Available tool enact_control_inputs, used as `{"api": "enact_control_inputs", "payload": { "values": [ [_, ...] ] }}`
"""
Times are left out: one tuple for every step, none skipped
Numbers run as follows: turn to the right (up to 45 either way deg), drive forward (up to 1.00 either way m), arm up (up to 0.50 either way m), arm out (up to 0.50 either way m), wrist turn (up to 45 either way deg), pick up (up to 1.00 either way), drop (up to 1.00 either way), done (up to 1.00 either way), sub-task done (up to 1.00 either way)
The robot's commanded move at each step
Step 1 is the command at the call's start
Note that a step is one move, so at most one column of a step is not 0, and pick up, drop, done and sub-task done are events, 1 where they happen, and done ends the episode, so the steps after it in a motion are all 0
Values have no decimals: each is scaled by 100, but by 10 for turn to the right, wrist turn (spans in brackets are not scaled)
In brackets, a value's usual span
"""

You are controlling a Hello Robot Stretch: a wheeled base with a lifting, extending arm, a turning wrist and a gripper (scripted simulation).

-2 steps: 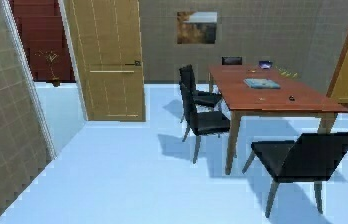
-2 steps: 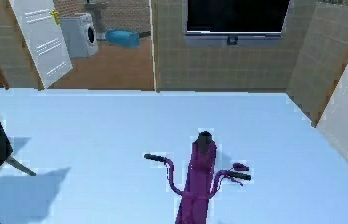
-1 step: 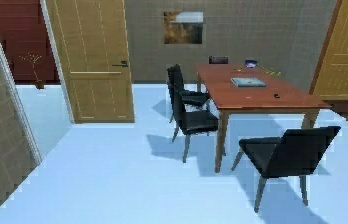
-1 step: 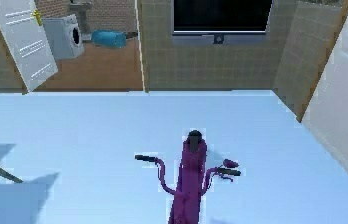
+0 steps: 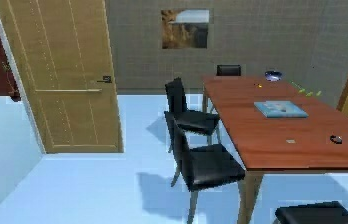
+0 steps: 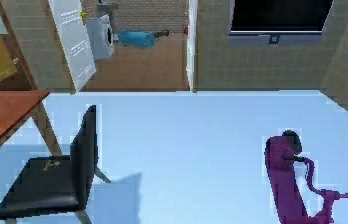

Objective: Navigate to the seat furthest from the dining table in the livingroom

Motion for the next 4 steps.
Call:
{"api": "enact_control_inputs", "payload": {
  "values": [
    [-450,0,0,0,0,0,0,0,0],
    [-450,0,0,0,0,0,0,0,0],
    [-420,0,0,0,0,0,0,0,0],
    [0,0,0,0,0,0,0,100,0]
  ]
}}
